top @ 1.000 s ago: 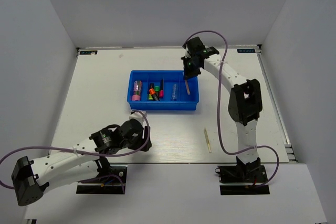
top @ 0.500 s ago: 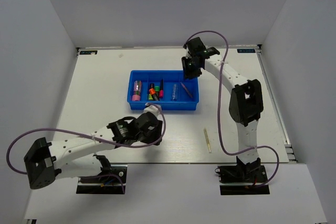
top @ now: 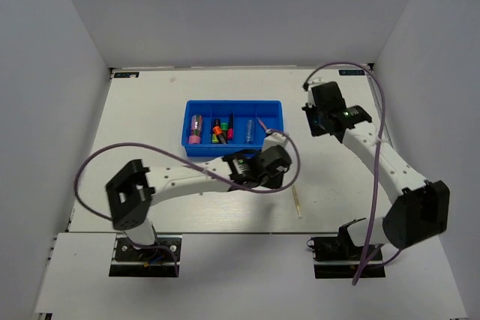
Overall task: Sort the stationery into containers
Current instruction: Grab a piece of stationery with the left arm
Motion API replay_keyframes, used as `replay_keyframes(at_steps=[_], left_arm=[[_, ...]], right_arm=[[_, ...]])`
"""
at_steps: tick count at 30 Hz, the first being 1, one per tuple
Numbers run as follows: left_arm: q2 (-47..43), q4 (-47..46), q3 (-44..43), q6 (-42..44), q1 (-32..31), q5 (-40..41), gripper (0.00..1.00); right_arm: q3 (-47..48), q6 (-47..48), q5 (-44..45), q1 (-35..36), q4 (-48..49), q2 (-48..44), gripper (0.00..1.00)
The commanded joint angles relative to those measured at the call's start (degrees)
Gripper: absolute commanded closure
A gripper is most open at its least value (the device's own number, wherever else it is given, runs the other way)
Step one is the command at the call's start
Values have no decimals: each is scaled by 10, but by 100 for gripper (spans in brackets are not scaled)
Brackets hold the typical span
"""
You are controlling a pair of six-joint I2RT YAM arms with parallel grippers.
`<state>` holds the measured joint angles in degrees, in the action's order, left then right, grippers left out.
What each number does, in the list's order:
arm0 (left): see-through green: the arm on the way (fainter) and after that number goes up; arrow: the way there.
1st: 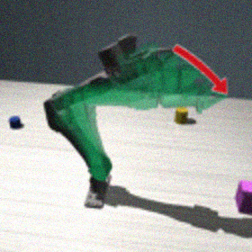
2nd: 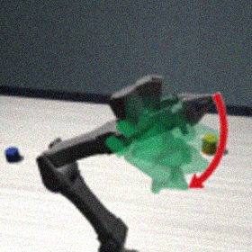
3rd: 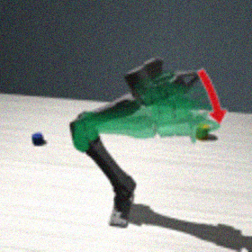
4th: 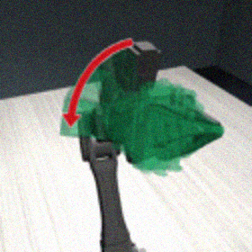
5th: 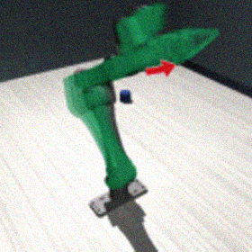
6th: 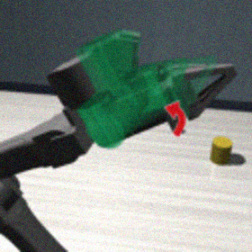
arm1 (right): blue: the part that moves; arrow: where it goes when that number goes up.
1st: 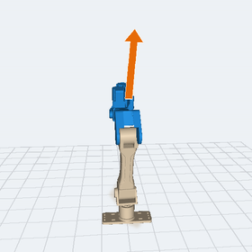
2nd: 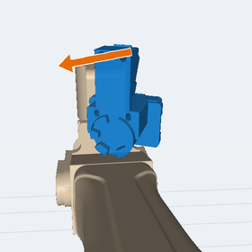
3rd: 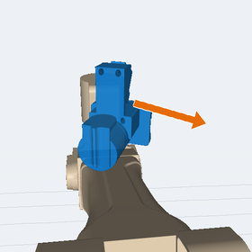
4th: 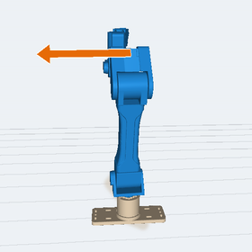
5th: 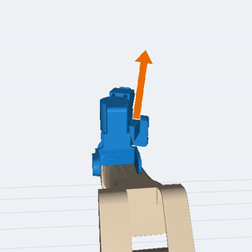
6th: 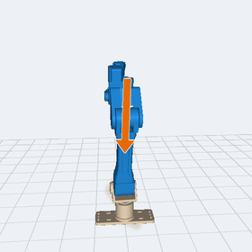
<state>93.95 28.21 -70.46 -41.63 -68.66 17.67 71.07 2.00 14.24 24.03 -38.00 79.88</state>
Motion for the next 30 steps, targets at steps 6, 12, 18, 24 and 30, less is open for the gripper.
replay_keyframes(at_steps=[6, 12, 18, 24, 30], left_arm=[[148, 80, -172, -152, -15, 77, 36], [213, 109, -222, -233, -13, 69, 37], [271, 130, -270, -277, -15, 40, 41], [300, 129, -281, -296, -19, 23, 44], [338, 192, -330, -311, -24, 18, 48]], right_arm=[[-145, -14, 26, -69, -12, -132, 72], [-183, -54, -11, -97, -2, -170, 80], [-200, -69, -43, -115, 0, -175, 80], [-208, -69, -54, -128, 6, -183, 80], [-207, -72, -56, -137, 6, -193, 80]])
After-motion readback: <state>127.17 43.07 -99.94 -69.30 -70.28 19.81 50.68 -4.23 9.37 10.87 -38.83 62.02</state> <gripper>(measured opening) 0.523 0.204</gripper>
